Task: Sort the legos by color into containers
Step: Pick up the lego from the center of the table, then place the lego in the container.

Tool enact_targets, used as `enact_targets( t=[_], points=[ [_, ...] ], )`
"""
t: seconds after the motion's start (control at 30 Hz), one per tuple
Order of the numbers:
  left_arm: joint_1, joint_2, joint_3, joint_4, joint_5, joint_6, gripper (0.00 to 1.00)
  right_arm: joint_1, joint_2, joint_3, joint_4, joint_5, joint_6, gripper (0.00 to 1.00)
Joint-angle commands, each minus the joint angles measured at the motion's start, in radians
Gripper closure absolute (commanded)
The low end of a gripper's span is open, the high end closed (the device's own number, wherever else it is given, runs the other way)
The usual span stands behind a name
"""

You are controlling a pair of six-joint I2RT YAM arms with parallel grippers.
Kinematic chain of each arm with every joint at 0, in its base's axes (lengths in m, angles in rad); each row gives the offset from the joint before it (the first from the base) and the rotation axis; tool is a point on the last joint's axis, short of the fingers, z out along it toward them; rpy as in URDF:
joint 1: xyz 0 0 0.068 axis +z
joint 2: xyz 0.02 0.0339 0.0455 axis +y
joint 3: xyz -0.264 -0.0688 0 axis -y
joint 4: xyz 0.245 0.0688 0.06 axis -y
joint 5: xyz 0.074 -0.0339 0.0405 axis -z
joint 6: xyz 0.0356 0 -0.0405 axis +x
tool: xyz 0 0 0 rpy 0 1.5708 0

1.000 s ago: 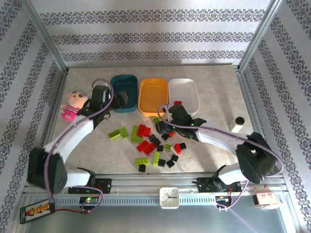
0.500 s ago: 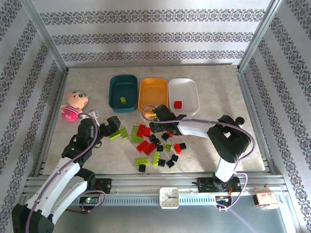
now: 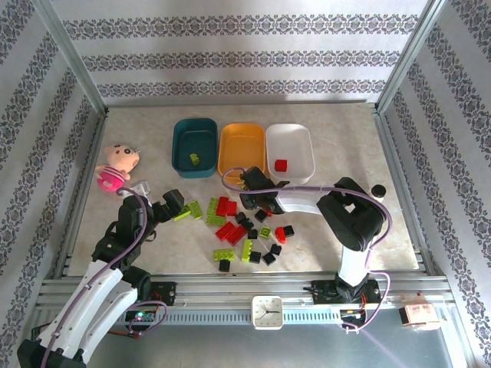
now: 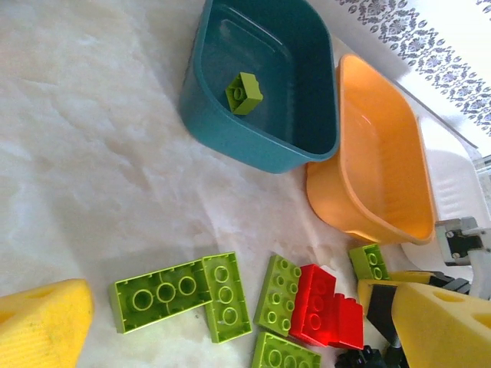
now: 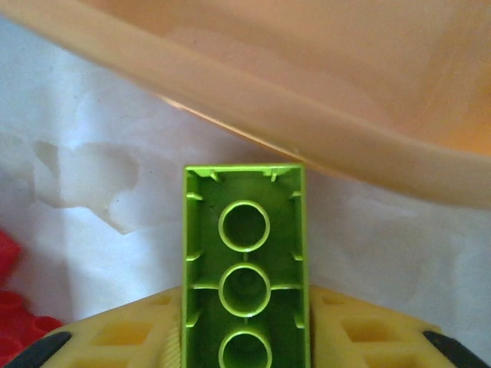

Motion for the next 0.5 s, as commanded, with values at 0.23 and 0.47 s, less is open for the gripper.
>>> enact_targets(
  t=[0.23, 0.47],
  points=[
    [-0.008, -0.02, 0.013, -0.062, -0.063, -0.007, 0.01, 0.008, -0.381, -0.175, 0.011, -0.15, -0.026, 0.73],
    [-0.008, -0.061, -0.02, -0.063, -0.07, -0.033, 0.01, 0.023, -0.389, 0.014, -0.035, -0.283, -0.04, 0.73]
  ],
)
